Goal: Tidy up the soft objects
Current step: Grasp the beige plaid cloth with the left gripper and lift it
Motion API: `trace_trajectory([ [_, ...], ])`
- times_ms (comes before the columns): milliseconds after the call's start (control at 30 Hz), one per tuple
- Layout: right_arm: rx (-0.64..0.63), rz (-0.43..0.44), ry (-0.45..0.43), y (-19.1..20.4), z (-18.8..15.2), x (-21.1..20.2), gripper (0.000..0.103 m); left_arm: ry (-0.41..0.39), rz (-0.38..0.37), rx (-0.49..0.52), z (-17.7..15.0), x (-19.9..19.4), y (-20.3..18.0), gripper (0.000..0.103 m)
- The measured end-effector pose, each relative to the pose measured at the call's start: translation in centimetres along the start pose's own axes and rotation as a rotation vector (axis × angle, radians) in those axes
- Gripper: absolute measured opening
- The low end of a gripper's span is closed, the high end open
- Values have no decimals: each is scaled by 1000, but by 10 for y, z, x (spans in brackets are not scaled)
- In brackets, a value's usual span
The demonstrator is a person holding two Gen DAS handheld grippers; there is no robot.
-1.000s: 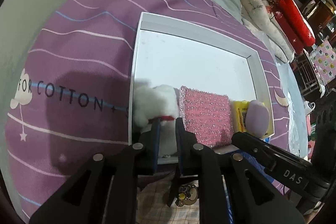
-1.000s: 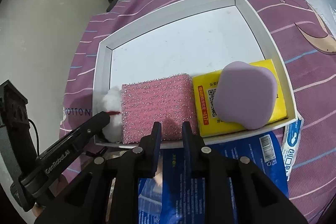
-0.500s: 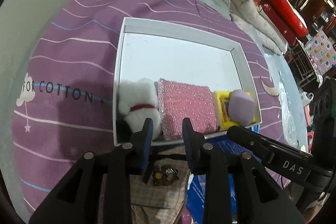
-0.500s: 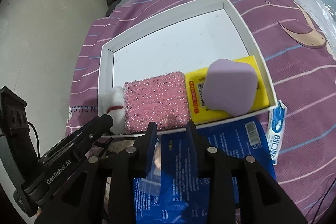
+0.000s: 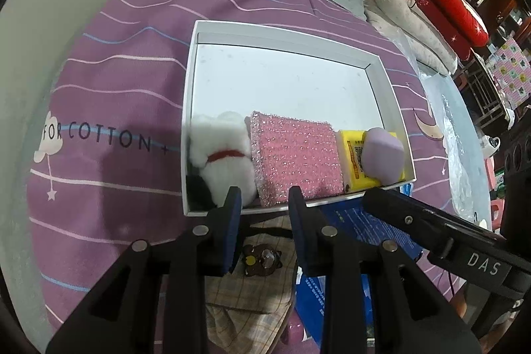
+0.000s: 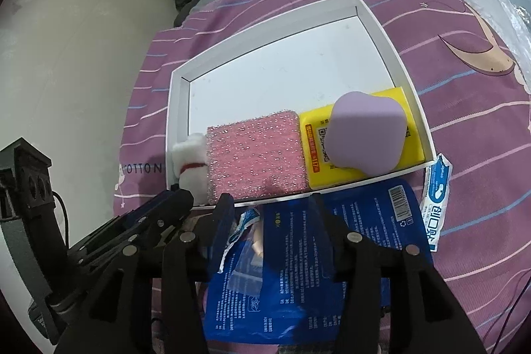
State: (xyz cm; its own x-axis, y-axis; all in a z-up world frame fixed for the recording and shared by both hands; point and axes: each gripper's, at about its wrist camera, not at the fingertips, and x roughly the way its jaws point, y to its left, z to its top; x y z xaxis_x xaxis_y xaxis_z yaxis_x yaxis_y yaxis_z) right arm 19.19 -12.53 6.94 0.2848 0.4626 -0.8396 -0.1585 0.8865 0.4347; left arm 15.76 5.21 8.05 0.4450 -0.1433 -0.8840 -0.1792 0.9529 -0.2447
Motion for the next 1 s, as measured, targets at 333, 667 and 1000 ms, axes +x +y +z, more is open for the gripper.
trace_trajectory([
  [333,-38,29,-37,17,-5,-11,46,5,-24,-42,-3,-11,14,42],
  [667,-36,62,24,30,-12,4,44,32,-21,-63,-9,-15,24,43],
  [1000,26,116,62,21,-15,13,28,107,-45,-128,-20,-14,46,54],
])
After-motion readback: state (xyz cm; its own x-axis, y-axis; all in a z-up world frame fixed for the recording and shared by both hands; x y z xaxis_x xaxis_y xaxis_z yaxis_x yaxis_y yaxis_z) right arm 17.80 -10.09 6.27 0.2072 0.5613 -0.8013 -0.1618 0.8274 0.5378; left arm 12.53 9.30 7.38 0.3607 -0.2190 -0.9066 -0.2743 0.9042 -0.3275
